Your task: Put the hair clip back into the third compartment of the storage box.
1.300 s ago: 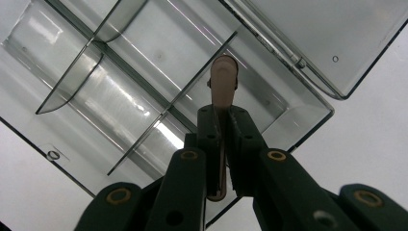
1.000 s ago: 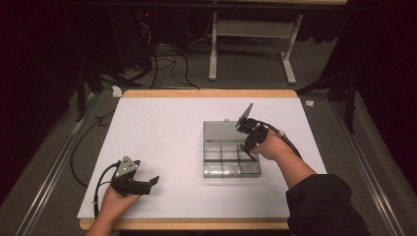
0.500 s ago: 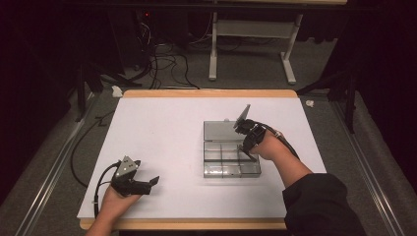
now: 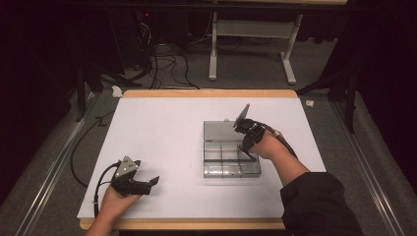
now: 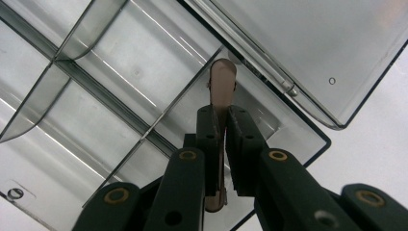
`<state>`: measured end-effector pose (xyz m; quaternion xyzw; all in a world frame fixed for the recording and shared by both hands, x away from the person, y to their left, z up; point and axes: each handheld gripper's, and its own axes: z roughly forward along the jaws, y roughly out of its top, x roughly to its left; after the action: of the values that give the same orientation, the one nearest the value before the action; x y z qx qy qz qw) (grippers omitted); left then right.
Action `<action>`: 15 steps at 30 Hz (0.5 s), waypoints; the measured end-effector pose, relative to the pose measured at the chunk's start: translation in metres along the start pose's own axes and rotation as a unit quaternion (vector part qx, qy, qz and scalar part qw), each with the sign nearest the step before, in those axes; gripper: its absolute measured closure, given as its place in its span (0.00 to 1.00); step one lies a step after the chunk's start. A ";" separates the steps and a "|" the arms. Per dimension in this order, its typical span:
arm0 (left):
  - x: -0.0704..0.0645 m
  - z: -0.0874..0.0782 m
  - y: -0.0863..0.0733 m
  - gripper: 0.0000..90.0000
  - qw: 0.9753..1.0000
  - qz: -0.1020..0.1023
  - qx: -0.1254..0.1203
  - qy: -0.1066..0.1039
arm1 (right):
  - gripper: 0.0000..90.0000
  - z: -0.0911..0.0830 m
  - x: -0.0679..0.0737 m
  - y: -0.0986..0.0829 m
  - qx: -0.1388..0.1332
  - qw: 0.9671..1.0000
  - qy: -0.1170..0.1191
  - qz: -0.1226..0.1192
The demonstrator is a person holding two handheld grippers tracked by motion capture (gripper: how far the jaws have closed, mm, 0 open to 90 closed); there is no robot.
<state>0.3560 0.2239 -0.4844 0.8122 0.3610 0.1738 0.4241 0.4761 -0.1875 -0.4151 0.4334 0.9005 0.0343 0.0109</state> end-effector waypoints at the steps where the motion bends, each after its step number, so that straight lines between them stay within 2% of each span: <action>1: 0.000 0.000 0.000 0.05 1.000 0.000 0.000 0.000 | 0.94 0.000 0.001 0.000 0.001 1.000 0.000 0.005; 2: 0.000 0.000 0.000 0.05 1.000 -0.001 0.000 0.000 | 0.94 0.000 0.001 0.001 0.002 1.000 -0.002 -0.002; 3: 0.000 0.000 0.000 0.05 1.000 0.000 0.000 0.000 | 0.94 0.000 0.002 0.000 0.003 1.000 0.000 0.009; 4: 0.000 0.000 0.000 0.05 1.000 0.000 -0.001 0.000 | 0.94 0.000 0.000 0.001 0.000 1.000 0.000 0.000; 6: 0.000 0.000 0.000 0.05 1.000 0.000 -0.001 0.001 | 0.93 0.000 0.000 0.000 0.001 1.000 0.001 0.006; 12: 0.000 0.000 0.000 0.06 1.000 -0.001 -0.001 -0.001 | 0.91 0.001 0.000 0.001 0.002 1.000 -0.004 0.004; 15: 0.000 0.000 0.000 0.06 1.000 -0.001 -0.001 -0.001 | 0.90 0.001 0.001 0.001 0.003 1.000 -0.003 0.013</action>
<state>0.3561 0.2241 -0.4844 0.8118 0.3611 0.1729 0.4250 0.4766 -0.1863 -0.4158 0.4455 0.8947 0.0305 0.0121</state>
